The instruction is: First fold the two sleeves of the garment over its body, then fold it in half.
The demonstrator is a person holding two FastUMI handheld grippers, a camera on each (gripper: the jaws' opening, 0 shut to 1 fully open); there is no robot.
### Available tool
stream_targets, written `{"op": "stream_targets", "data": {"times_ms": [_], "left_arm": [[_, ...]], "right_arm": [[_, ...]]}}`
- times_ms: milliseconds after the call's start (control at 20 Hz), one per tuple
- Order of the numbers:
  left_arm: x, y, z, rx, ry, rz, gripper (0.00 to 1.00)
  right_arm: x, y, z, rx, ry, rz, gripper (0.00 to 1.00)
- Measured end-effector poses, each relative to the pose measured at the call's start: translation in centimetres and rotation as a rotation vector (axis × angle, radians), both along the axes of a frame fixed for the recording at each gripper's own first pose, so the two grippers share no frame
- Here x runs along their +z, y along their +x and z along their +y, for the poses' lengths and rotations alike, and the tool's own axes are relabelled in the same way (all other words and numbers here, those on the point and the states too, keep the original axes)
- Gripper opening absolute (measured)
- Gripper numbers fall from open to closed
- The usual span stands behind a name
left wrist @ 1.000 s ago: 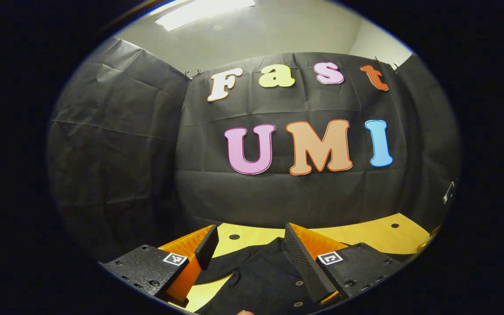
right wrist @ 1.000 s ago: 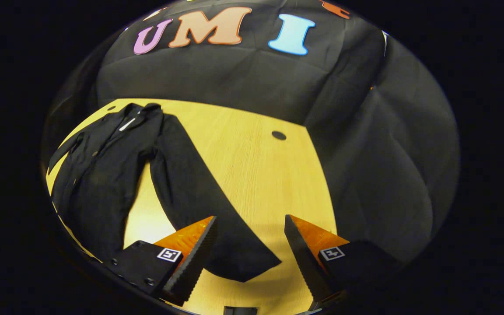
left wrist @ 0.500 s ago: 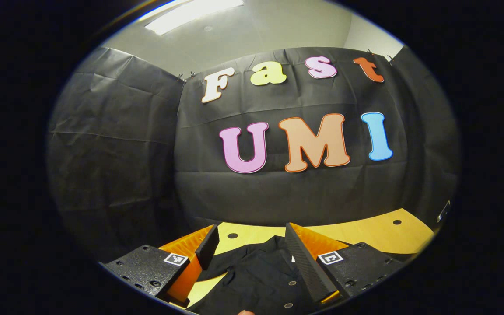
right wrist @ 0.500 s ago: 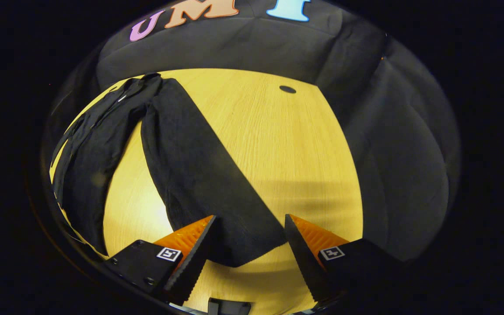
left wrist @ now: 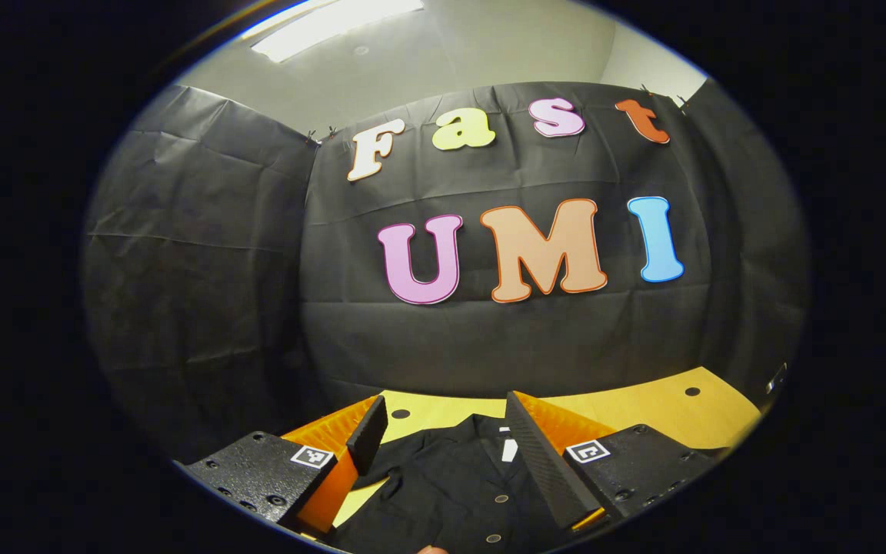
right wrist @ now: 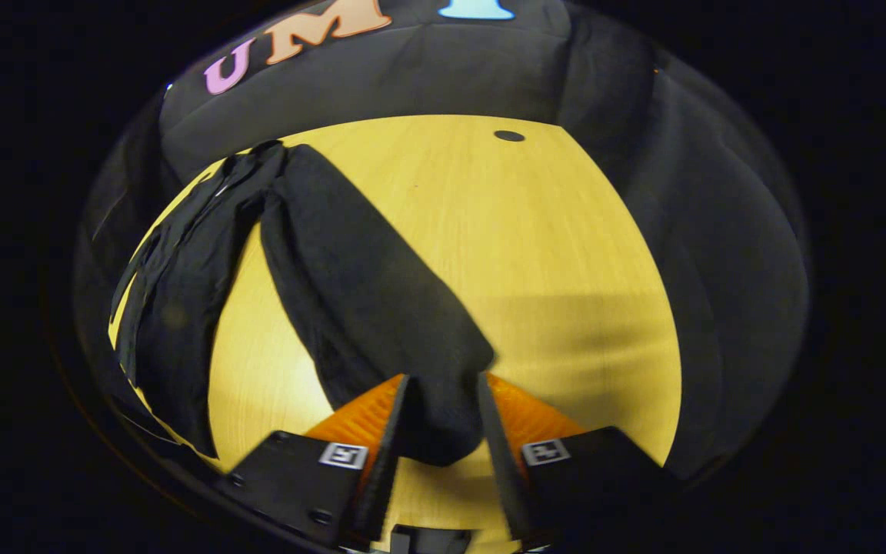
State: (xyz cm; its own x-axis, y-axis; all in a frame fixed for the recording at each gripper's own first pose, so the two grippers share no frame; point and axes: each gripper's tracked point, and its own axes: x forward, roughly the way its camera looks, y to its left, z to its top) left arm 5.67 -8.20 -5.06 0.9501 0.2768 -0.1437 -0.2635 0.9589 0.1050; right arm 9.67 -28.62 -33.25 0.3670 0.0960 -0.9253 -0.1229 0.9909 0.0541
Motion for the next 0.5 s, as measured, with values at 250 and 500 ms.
{"op": "stream_targets", "data": {"times_ms": [250, 500], "left_arm": [[0.3, -0.5, 0.7, 0.009, 0.013, -0.005, 1.00], [-0.1, -1.1, 2.4, 0.020, 0.001, -0.006, 0.93]], "right_arm": [[0.6, 0.5, 0.6, -0.053, -0.028, -0.069, 0.04], [7.8, 3.9, 5.1, -0.063, 0.133, -0.246, 0.02]]}}
